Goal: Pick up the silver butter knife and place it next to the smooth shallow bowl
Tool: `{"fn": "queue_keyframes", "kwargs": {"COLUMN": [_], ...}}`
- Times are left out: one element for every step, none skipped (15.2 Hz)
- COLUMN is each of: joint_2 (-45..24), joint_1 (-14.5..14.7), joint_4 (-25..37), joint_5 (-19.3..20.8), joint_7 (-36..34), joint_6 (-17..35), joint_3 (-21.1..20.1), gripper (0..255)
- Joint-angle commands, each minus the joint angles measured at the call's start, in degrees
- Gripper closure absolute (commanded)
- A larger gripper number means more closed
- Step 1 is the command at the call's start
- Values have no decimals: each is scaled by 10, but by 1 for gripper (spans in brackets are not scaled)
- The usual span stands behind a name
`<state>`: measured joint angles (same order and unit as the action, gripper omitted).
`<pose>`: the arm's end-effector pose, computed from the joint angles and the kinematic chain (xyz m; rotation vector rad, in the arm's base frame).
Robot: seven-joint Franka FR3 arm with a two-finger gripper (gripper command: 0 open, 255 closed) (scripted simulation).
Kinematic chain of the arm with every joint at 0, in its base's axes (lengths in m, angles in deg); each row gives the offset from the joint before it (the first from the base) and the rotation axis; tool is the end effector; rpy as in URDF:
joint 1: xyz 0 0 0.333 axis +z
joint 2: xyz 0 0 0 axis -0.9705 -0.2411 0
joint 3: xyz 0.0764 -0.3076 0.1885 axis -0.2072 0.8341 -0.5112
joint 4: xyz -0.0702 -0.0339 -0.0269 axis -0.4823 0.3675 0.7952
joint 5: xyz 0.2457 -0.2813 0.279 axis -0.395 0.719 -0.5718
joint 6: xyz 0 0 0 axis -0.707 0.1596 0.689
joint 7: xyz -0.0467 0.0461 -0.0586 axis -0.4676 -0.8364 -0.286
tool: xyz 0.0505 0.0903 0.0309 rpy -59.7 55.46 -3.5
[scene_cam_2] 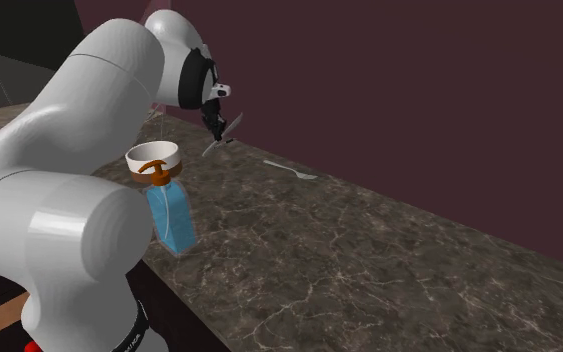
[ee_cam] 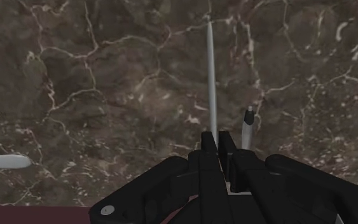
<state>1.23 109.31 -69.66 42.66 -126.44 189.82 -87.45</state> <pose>0.6504 0.6226 0.2598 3.1083 0.0974 0.1588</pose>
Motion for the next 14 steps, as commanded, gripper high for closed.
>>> {"fn": "queue_keyframes", "kwargs": {"joint_2": [-13, -13, -13, -13, -13, -13, -13, -13, -13, -10, -7, -7, -7, -8], "joint_1": [2, 2, 2, 2, 2, 2, 2, 2, 2, -2, -3, -1, -1, -1], "joint_4": [-2, -1, -1, -1, -1, -1, -1, -1, -1, -11, -14, -13, -13, -12], "joint_5": [1, 1, 1, 1, 1, 1, 1, 2, 2, 2, 2, 2, 2, 2], "joint_7": [-1, -1, -1, -1, -1, -1, -1, -1, -1, -1, -2, -2, -3, -3], "joint_6": [7, 7, 7, 7, 6, 6, 6, 6, 6, 12, 12, 11, 11, 11], "joint_3": [1, 1, 1, 1, 1, 1, 1, 1, 1, 1, 0, 0, 0, 0], "gripper": [255, 255, 255, 255, 255, 255, 255, 255, 255, 0, 0, 0, 0, 0]}}
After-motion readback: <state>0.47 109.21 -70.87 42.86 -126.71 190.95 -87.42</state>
